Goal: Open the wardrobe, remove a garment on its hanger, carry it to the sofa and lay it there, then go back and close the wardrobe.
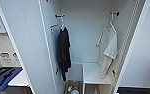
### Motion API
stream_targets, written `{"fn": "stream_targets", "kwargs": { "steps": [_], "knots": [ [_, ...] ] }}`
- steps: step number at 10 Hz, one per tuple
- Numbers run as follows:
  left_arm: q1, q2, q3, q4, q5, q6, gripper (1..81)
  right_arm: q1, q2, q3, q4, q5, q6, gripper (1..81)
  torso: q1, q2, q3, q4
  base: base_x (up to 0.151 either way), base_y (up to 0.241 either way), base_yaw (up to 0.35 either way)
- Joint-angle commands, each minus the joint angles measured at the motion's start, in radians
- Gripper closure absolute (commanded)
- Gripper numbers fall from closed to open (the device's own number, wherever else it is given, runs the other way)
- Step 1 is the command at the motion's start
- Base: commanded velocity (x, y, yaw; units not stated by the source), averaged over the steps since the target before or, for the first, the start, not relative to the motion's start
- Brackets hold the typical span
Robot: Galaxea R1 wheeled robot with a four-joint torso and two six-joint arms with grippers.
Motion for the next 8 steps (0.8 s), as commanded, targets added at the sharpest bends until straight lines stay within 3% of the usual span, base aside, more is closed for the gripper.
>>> {"fn": "stream_targets", "kwargs": {
  "steps": [1,2,4,6,8],
  "knots": [
    [-0.053,0.003,0.006,0.009,0.022,0.004,1.0,0.082,0.007,-0.028,0.011,-0.091,0.129,1.0,0.0,0.0,0.0,0.0,0.0,0.0,0.0],
    [-0.054,0.007,0.003,0.011,0.021,0.004,1.0,0.075,-0.025,-0.029,0.014,-0.091,0.155,1.0,0.0,0.0,0.0,0.0,0.0,0.0,0.0],
    [-0.057,0.008,0.001,0.011,0.021,0.004,1.0,0.067,-0.07,-0.023,0.086,-0.077,0.162,1.0,0.0,0.0,0.0,0.0,0.0,0.0,0.0],
    [-0.057,0.007,0.003,0.002,0.001,0.004,1.0,0.058,-0.094,-0.012,0.233,-0.053,0.159,1.0,0.0,0.0,0.0,0.0,0.0,0.0,0.0],
    [-0.055,0.007,0.003,-0.001,-0.012,0.003,1.0,0.026,-0.139,0.049,0.388,0.056,0.153,1.0,0.0,0.0,0.0,0.0,0.0,0.0,0.0]
  ]
}}
